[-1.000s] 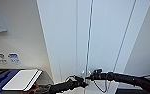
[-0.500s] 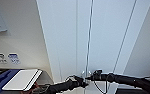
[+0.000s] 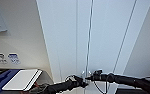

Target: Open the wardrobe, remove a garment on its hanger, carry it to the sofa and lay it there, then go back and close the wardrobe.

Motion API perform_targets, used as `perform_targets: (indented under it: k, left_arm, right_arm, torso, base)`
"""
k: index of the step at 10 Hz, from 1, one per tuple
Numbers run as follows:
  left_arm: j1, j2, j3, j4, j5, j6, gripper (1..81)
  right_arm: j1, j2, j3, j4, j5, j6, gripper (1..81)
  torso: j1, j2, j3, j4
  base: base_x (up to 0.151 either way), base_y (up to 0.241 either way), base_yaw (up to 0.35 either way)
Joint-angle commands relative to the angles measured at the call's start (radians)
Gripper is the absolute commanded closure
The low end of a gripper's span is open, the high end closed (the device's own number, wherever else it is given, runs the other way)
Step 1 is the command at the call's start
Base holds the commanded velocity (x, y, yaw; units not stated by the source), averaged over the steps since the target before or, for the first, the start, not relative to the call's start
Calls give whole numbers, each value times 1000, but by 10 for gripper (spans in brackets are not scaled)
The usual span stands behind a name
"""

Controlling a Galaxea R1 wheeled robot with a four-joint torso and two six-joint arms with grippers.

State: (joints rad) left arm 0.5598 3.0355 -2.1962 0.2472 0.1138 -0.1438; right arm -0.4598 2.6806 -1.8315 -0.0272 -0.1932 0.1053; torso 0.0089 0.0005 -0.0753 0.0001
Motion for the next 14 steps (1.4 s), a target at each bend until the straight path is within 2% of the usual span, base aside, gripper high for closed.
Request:
perform_targets:
  k: [1, 3, 6, 14]
  left_arm:
    - [-134, 82, 170, 27, -80, 20, 10]
    - [-116, 65, 245, 44, -43, 20, 10]
    - [-116, -7, 360, 40, -42, 18, 10]
    - [-83, -79, 496, 41, -29, 18, 10]
  right_arm:
    - [114, 57, 126, 10, -5, 1, 10]
    - [83, 46, 158, 9, 6, -1, 10]
    - [62, 29, 207, 7, 11, -9, 10]
    - [0, 6, 307, -13, 15, -18, 10]
  torso:
    - [0, -1, 0, 0]
    - [0, -1, 0, 0]
    - [1, -1, 0, 0]
    - [2, -1, 0, 0]
  base:
    - [0, 0, 0]
    - [0, 0, 0]
    - [0, 0, 0]
    - [0, 0, 0]
